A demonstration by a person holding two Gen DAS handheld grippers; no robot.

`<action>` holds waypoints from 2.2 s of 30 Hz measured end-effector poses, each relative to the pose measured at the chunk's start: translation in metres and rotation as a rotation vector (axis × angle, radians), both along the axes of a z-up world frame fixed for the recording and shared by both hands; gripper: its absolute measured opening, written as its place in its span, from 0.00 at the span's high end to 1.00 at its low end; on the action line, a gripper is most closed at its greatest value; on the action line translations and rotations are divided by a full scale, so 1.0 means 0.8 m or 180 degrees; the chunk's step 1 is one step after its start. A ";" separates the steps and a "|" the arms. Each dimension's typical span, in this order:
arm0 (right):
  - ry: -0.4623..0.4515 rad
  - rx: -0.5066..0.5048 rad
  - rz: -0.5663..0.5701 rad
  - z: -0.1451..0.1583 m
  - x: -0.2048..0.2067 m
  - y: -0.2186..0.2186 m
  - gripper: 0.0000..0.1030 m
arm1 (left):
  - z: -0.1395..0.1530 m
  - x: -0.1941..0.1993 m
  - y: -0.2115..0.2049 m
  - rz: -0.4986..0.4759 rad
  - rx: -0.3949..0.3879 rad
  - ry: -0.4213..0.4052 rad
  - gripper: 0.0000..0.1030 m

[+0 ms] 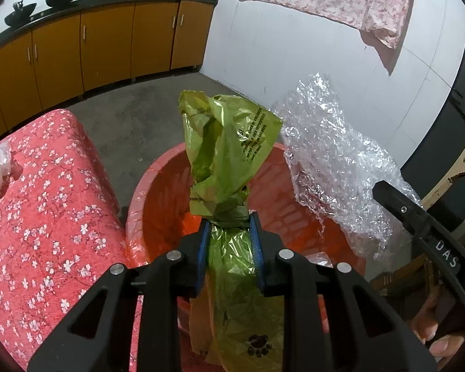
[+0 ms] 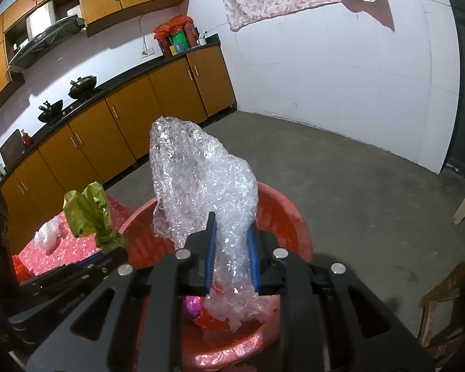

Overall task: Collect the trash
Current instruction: 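Carry green bag and bubble wrap over the basket and open both tools, then grasp an orange bag with the left tool while the right tool grasps a white bag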

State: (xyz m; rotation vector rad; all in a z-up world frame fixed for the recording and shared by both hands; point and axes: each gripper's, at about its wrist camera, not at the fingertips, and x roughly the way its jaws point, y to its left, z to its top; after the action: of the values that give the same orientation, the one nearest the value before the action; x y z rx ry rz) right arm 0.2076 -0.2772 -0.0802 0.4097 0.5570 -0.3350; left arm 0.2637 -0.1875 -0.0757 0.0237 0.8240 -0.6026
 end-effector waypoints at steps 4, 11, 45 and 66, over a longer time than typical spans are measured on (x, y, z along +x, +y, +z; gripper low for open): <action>-0.0037 0.0044 0.0037 0.000 -0.002 -0.004 0.62 | 0.000 0.002 0.003 0.0024 -0.0018 0.0027 0.56; -0.0096 -0.0018 -0.0024 0.003 -0.011 -0.004 0.34 | -0.003 0.004 0.031 0.0203 -0.0035 0.0053 0.35; -0.0056 -0.0827 0.1053 0.034 0.104 0.229 0.04 | -0.020 0.048 0.408 0.2544 0.0339 0.0139 0.09; 0.0171 -0.0623 0.1801 -0.004 0.252 0.413 0.04 | -0.025 0.021 0.522 0.2606 0.0437 0.0030 0.47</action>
State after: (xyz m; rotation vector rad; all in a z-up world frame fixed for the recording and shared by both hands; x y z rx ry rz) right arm 0.4089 0.0533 -0.0834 0.0437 0.6606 0.1445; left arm 0.2805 0.2302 -0.0956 -0.1848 0.8013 0.2255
